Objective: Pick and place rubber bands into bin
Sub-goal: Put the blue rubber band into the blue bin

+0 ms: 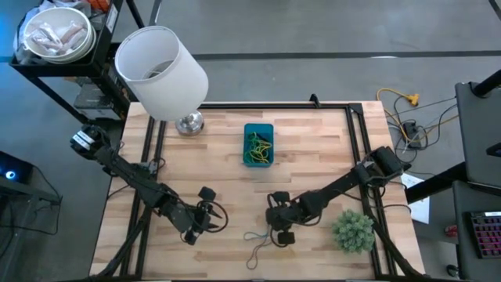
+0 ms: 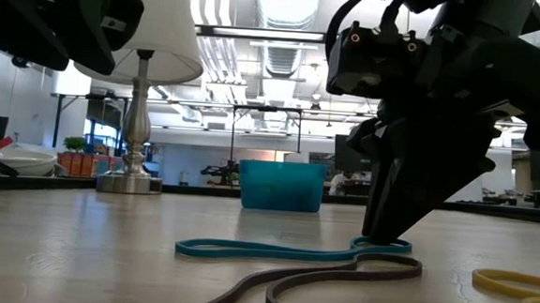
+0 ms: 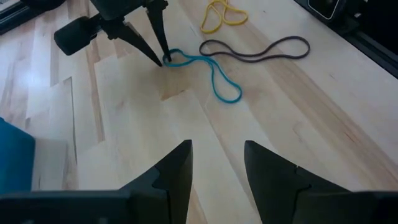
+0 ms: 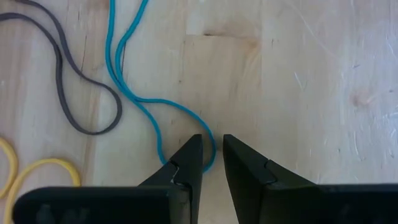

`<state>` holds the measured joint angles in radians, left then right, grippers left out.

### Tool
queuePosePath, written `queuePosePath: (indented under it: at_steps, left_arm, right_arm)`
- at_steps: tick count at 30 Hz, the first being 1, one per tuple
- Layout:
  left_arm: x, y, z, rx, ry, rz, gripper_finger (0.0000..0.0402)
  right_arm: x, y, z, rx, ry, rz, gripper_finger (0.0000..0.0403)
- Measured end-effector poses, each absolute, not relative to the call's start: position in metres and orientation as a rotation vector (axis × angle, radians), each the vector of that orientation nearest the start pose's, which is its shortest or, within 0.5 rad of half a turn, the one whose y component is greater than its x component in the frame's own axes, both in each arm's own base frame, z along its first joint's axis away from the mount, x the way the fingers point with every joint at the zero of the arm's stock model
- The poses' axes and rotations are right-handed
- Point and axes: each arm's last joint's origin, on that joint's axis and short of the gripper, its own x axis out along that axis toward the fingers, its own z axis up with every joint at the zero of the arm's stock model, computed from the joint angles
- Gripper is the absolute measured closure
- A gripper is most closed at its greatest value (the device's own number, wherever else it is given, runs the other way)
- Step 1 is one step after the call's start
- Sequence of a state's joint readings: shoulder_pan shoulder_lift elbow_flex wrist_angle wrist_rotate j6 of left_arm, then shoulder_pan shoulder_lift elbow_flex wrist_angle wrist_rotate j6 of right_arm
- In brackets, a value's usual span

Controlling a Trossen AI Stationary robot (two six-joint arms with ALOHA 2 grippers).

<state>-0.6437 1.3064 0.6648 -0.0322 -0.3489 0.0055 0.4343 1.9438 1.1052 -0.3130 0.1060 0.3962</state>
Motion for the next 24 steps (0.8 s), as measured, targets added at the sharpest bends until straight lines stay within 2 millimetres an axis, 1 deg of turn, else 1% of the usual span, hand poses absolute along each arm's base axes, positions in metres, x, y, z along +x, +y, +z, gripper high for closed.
queuePosePath:
  at_steps: [4, 10, 15, 19, 24]
  left_arm:
    - [0.212, -0.147, 0.200, 0.327, 0.594, -0.285, 0.0272]
    - [0.212, -0.147, 0.200, 0.327, 0.593, -0.285, 0.0272]
    - [0.212, -0.147, 0.201, 0.327, 0.592, -0.286, 0.0272]
    - [0.212, -0.147, 0.200, 0.327, 0.593, -0.286, 0.0272]
    - [0.212, -0.147, 0.200, 0.328, 0.593, -0.286, 0.0272]
  right_arm:
    - [0.330, 0.150, 0.117, 0.057, 1.159, 0.087, 0.0348]
    - [0.329, 0.151, 0.116, 0.078, 1.180, 0.126, 0.0390]
    - [0.329, 0.152, 0.116, 0.059, 1.179, 0.144, 0.0394]
    - [0.331, 0.155, 0.123, 0.005, 1.156, 0.177, 0.0395]
    - [0.332, 0.166, 0.138, -0.130, 1.090, 0.215, 0.0395]
